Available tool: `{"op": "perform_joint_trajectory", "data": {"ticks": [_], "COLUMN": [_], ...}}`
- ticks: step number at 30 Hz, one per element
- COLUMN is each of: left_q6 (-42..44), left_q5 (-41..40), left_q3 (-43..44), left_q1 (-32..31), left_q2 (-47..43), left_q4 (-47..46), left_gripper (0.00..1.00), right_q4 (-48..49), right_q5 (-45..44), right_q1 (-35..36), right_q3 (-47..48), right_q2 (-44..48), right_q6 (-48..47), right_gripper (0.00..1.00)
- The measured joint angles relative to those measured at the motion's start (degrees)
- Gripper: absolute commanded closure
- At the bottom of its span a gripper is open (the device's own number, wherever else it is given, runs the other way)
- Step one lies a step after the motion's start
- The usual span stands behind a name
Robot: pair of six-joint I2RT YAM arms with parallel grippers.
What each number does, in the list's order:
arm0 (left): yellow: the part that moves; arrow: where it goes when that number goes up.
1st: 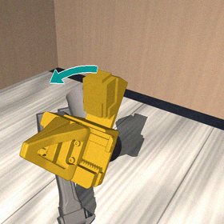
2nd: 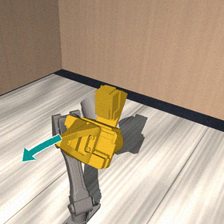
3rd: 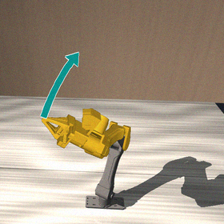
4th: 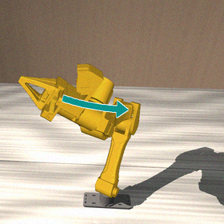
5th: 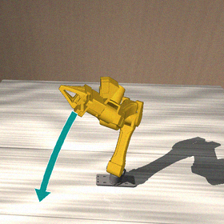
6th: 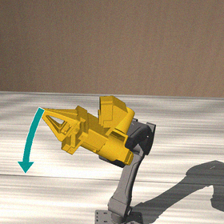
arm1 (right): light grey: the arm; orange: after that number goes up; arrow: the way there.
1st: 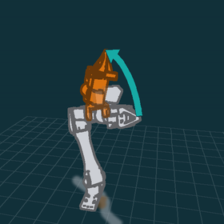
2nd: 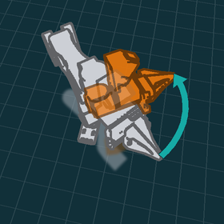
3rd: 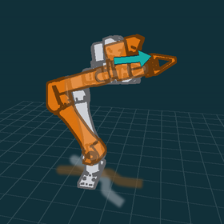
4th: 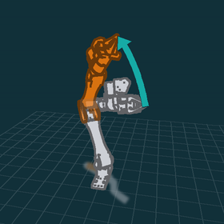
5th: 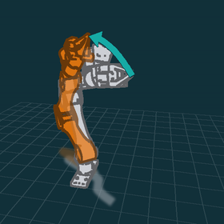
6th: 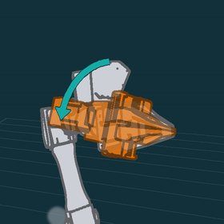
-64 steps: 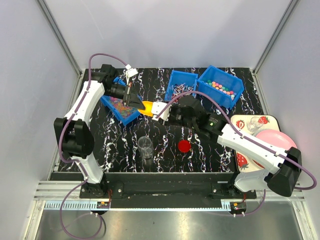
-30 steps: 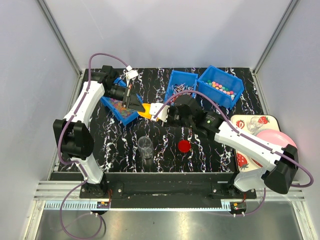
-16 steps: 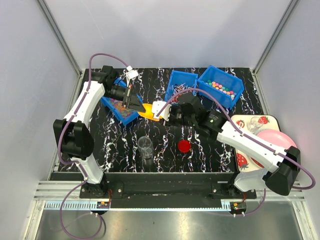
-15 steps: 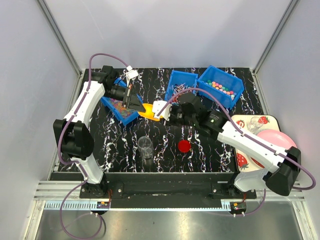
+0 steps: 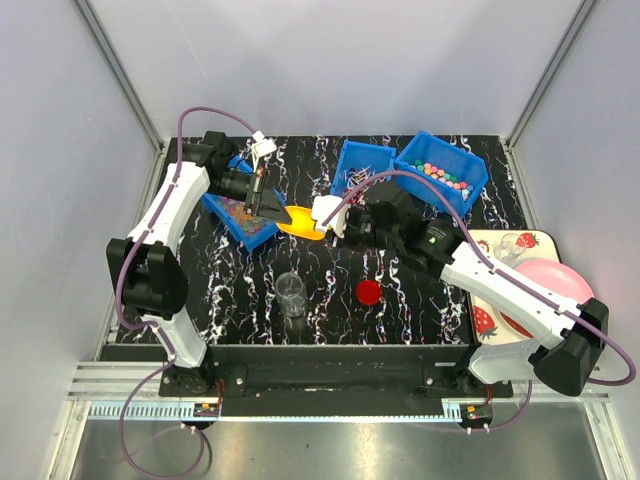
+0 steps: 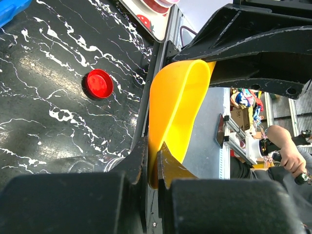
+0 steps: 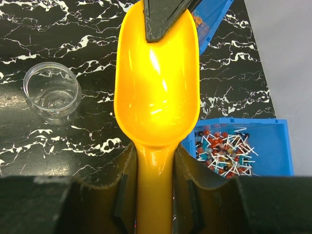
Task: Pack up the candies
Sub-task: Scoop the fake candies from the storage box.
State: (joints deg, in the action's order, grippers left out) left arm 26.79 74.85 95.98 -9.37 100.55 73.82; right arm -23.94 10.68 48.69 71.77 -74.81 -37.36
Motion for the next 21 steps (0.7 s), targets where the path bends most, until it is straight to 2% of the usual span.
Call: {"op": "perform_joint_trajectory", "data": {"ticks": [5, 9, 14, 16, 21], "left_q6": [-0.8, -1.5, -2.3, -2.4, -2.8], "left_q5": [-0.1, -0.5, -1.4, -1.9, -2.5], "left_q3": [0.0, 0.0, 0.0, 0.0, 0.0], "left_q1": [0.0, -0.2, -0.8, -1.0, -1.0], "left_q2": [0.1, 0.2, 0.2, 0.2, 0.2], "left_q4": [-0.1, -0.1, -0.7, -1.1, -1.9], "left_gripper": [0.95, 0.9, 0.75, 0.72, 0.55], "right_q4": [0.0, -0.5, -1.6, -1.8, -1.6], "right_q5": [0.2, 0.6, 1.0, 1.1, 1.0], "right_q1": [0.0, -0.2, -0.4, -0.4, -0.4], "right_q3": [0.0, 0.2, 0.7, 0.8, 1.0], "right_q2": [0.0, 0.0, 0.0, 0.0, 0.0], "right_q6": [0.5, 1.1, 1.7, 1.9, 2.2], "right_gripper": [1.0, 1.0, 1.0, 1.0, 1.0]}}
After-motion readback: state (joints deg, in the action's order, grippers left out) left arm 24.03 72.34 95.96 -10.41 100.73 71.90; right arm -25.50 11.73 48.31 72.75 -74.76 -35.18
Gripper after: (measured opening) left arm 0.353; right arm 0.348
